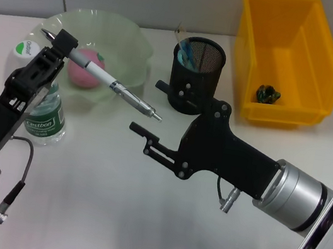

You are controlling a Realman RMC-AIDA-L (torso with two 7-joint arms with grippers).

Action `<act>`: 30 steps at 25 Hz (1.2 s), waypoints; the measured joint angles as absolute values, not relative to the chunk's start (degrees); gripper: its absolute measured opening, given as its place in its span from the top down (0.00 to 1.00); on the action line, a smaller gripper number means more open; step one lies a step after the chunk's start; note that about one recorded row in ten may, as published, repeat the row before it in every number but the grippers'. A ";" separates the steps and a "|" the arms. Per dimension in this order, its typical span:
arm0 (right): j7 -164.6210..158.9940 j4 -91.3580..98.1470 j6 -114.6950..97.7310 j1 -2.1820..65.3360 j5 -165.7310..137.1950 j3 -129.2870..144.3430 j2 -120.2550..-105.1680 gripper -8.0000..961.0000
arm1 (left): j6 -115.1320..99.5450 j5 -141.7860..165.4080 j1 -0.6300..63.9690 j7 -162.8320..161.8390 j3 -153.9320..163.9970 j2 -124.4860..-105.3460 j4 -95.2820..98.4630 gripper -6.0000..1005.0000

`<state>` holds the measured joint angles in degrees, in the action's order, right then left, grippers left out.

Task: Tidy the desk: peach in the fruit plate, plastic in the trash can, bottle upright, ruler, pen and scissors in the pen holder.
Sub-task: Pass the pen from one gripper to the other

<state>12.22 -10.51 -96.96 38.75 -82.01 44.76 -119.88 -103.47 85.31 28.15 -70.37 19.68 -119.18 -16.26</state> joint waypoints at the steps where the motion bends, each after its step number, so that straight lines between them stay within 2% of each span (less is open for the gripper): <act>1: 12.22 -10.51 -96.96 38.75 -82.01 44.76 -119.88 0.43 | -103.47 85.36 28.11 -70.38 19.68 -119.18 -16.27 0.78; 12: 12.22 -11.16 -96.76 39.53 -82.09 44.72 -119.88 0.50 | -103.49 85.43 27.82 -70.58 19.69 -119.18 -16.44 0.78; 20: 12.22 -11.35 -96.55 40.03 -82.09 44.74 -119.88 0.51 | -103.73 85.43 27.96 -70.67 19.68 -119.18 -16.44 0.78; 25: 12.22 -11.34 -96.03 40.16 -82.09 44.74 -119.88 0.66 | -103.76 85.43 28.01 -70.70 19.68 -119.18 -16.44 0.77; 30: 12.22 -11.34 -95.91 40.17 -82.09 44.31 -119.88 0.70 | -103.77 85.43 28.03 -70.75 19.68 -119.18 -16.44 0.77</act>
